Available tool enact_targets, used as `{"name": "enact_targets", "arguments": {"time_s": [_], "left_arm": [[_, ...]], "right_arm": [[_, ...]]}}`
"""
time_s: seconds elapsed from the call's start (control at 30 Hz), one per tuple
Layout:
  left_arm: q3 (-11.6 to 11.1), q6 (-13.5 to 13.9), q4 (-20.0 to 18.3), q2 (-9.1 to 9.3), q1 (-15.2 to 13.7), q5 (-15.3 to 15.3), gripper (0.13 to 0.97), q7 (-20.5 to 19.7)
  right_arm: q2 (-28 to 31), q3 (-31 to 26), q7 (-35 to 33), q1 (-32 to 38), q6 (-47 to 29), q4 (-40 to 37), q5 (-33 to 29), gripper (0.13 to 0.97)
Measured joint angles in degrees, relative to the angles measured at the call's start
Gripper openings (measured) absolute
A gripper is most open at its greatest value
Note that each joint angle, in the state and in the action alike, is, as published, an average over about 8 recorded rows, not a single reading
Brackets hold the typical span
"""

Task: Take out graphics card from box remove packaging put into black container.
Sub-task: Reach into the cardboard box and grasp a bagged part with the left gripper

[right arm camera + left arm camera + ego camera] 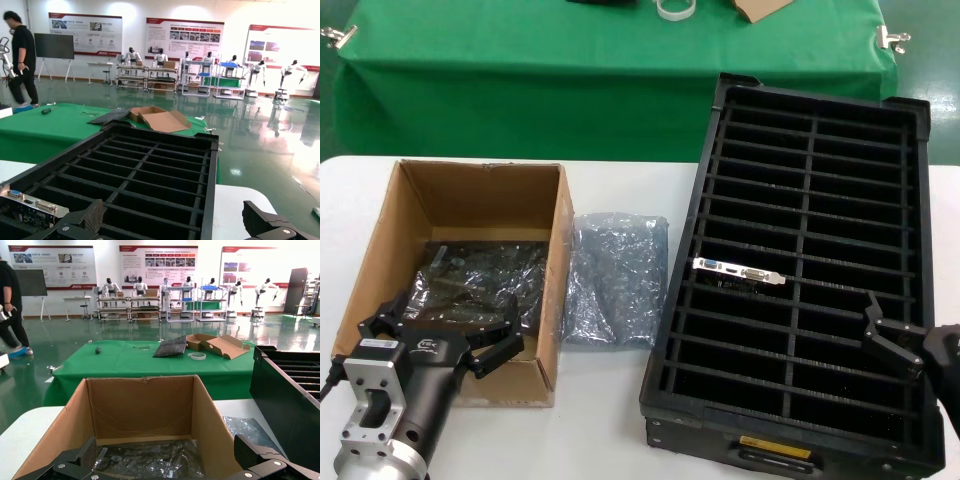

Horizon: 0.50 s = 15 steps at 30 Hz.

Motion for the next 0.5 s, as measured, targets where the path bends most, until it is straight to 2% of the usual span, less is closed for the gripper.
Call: {"name": "enact_targets", "arguments": {"time_s": [0.13,0.27,0.4,0.5], "left_arm": [[0.84,-2.02,-0.61,-2.29,-0.1,-2.15,0.966,-0.73],[1.15,-5.0,-2.85,-6.46,-0.2,-5.59,0.966,-1.64],[-0.56,-7.37,-6.8,-10.5,-0.22,-7.6,0.966,-1.39],[-2.08,-8.59,-9.21,-13.18,-0.8,-7.66,0.966,-0.2]], "right_arm": [[0.0,0.0,0.0,0.0,0.0,0.0,0.0,0.966],[0.0,0.0,0.0,0.0,0.0,0.0,0.0,0.966],[0.0,0.0,0.0,0.0,0.0,0.0,0.0,0.966],[0.0,0.0,0.0,0.0,0.0,0.0,0.0,0.966]]}}
